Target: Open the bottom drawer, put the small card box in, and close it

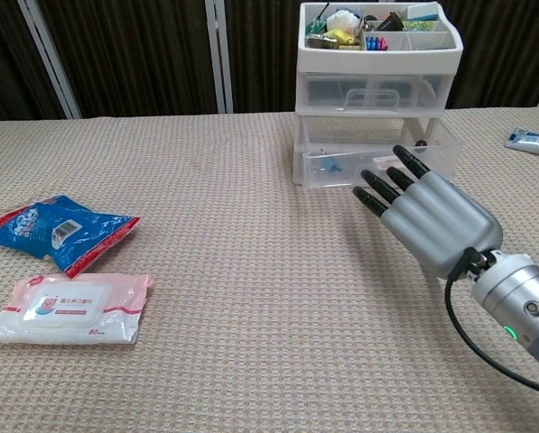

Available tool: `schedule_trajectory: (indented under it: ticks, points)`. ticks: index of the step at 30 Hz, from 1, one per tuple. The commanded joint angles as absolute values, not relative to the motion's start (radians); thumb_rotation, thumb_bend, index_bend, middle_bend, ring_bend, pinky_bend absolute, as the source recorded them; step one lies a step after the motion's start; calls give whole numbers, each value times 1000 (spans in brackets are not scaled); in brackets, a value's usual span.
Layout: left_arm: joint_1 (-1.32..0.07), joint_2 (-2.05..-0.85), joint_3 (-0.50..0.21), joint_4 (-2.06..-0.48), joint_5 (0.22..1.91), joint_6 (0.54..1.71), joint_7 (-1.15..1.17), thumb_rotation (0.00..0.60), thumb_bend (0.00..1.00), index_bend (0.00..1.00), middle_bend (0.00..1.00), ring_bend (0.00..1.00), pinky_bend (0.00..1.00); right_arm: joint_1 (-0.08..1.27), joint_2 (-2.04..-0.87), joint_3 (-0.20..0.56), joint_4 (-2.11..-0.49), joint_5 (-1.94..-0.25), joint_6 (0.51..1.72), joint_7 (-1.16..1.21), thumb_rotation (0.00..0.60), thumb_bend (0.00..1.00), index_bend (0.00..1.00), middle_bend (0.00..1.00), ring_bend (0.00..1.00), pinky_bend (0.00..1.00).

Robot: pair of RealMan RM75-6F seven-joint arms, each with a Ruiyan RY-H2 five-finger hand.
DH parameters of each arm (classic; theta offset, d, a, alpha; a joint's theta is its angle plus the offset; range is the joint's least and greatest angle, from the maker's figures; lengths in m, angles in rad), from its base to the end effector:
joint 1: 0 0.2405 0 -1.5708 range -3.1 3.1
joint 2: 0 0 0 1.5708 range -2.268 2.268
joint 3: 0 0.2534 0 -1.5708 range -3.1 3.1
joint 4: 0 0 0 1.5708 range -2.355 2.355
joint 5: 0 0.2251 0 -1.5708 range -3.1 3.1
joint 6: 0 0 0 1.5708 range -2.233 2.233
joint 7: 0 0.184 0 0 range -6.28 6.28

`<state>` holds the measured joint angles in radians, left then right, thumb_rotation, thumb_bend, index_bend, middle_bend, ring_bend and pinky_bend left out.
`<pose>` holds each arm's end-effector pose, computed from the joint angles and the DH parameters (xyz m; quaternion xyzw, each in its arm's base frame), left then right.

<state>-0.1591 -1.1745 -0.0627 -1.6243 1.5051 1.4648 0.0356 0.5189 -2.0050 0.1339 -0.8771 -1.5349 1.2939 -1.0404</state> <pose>-0.2873 0.2462 0.1230 -0.6068 -0.3766 -0.4189 0.5608 -0.1749 -0.3337 -0.1075 0.7535 0.0302 0.2056 0.6237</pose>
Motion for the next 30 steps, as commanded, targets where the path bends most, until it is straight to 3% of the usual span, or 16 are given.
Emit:
schedule_trajectory:
  ticks: [1,13,30]
  points:
    - [-160,-1174,-63,-1625,1504,1464,35,600,101,73,0,0,0,524,-2010,139,-875,-1528,1290,-1045,600,150,50,0,0,0]
    - [-157,-1172,-60,-1630,1510,1469,33,600,101,73,0,0,0,484,-2020,80,-891,-1557,1337,-1050,600,149,50,0,0,0]
    - [-159,-1171,-64,-1633,1498,1461,28,600,102,73,0,0,0,533,-2070,117,-850,-1543,1295,-1062,600,149,50,0,0,0]
